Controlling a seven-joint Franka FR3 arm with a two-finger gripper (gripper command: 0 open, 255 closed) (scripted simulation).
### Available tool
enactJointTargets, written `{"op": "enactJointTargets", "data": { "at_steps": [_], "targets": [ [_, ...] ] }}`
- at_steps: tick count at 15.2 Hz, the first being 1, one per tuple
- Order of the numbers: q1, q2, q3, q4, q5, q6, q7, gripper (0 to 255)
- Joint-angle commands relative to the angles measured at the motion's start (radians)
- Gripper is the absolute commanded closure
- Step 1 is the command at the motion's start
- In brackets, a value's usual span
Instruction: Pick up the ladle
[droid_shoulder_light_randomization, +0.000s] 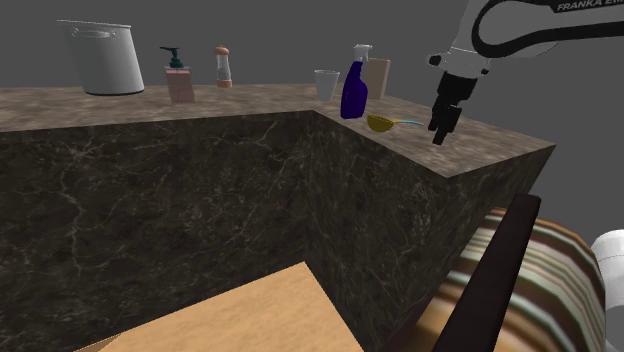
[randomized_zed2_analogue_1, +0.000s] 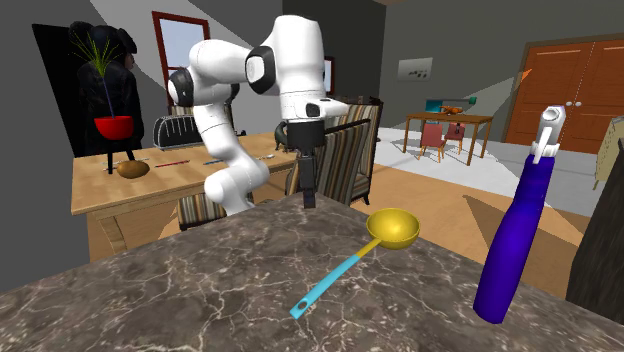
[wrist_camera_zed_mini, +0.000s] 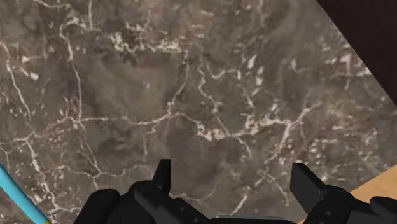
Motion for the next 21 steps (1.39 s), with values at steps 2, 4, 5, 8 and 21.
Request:
{"op": "enactJointTargets", "data": {
  "at_steps": [2, 4, 5, 8, 21],
  "targets": [
    [0.040, 0.096, -0.086, 0.087, 0.011, 0.034, -0.223, 0],
    [0.070, 0.170, -0.136, 0.158, 0.038, 0.048, -0.362, 0],
    [0.085, 0.209, -0.159, 0.197, 0.056, 0.052, -0.432, 0],
    [0.120, 0.334, -0.221, 0.323, 0.129, 0.052, -0.645, 0],
    [0.129, 0.550, -0.271, 0.451, 0.288, 0.109, -0.988, 0]
  ]
}}
